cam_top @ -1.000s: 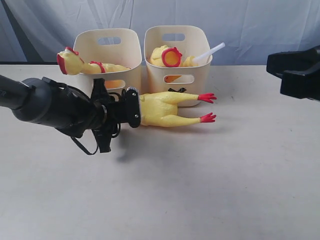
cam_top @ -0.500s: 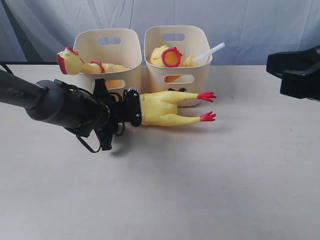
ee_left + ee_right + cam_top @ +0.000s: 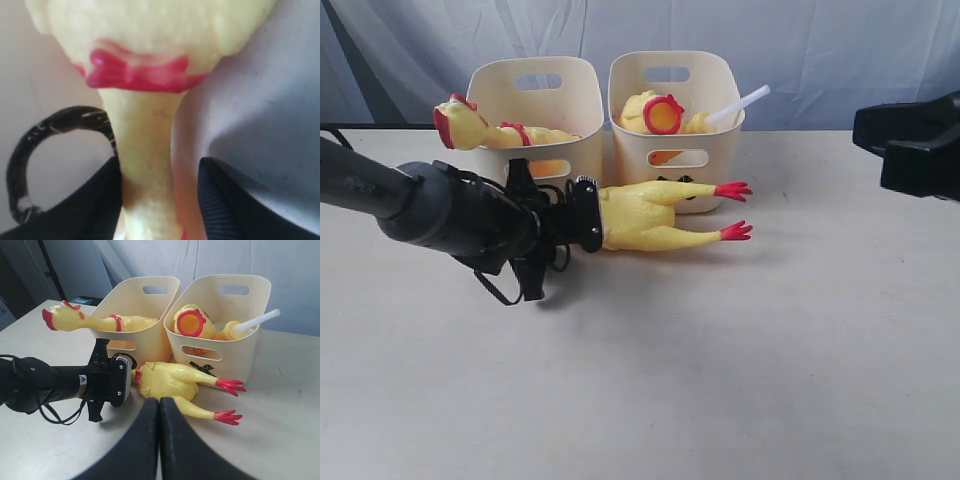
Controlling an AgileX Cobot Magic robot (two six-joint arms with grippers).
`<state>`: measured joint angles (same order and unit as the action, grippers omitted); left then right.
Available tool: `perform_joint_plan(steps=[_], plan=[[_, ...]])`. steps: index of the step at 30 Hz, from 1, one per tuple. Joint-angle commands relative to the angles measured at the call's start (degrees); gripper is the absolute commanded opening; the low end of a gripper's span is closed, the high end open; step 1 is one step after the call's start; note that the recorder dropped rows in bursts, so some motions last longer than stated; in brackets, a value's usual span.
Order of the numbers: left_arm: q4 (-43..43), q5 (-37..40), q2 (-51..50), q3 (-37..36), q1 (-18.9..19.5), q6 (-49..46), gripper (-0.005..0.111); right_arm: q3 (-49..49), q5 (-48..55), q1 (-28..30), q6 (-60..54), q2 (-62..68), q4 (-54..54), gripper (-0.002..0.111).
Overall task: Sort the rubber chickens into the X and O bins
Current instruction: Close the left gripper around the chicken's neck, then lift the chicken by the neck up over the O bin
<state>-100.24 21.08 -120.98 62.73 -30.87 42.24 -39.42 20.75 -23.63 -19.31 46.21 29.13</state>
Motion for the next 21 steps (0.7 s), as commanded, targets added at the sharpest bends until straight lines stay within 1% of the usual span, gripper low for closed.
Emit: perform_joint_plan(steps=[1, 5, 7, 12, 17, 20, 21], plan=[[0.3, -0.22, -1.68, 0.61, 0.02, 1.24, 0.045, 0.26, -0.22, 0.14, -0.09, -0.22, 0.11, -0.001], [0.3, 0.08, -2.21, 0.72, 0.02, 1.24, 0.045, 0.26, -0.22, 0.14, -0.09, -0.22, 0.11, -0.001], [0.3, 0.63, -2.47, 0.72, 0.02, 1.24, 0.043, 0.26, -0.22, 0.14, -0.09, -0.22, 0.11, -0.001], [0.3, 1.39, -2.55, 0.72, 0.02, 1.24, 0.02, 0.26, -0.1, 0.14, -0.09, -0.22, 0.11, -0.001], [0.87, 1.74, -2.42, 0.72, -0.08, 1.24, 0.006, 0.26, -0.1, 0.14, -0.09, -0.22, 0.11, -0.001], [4.7, 1.88, -1.94, 0.72, -0.08, 0.56, 0.0, 0.26, -0.1, 0.14, -0.09, -0.22, 0.11, -0.001], [6.63, 2.0, -1.7, 0.72, -0.19, -0.42, 0.0, 0.26, -0.1, 0.14, -0.09, -0.22, 0.11, -0.001]])
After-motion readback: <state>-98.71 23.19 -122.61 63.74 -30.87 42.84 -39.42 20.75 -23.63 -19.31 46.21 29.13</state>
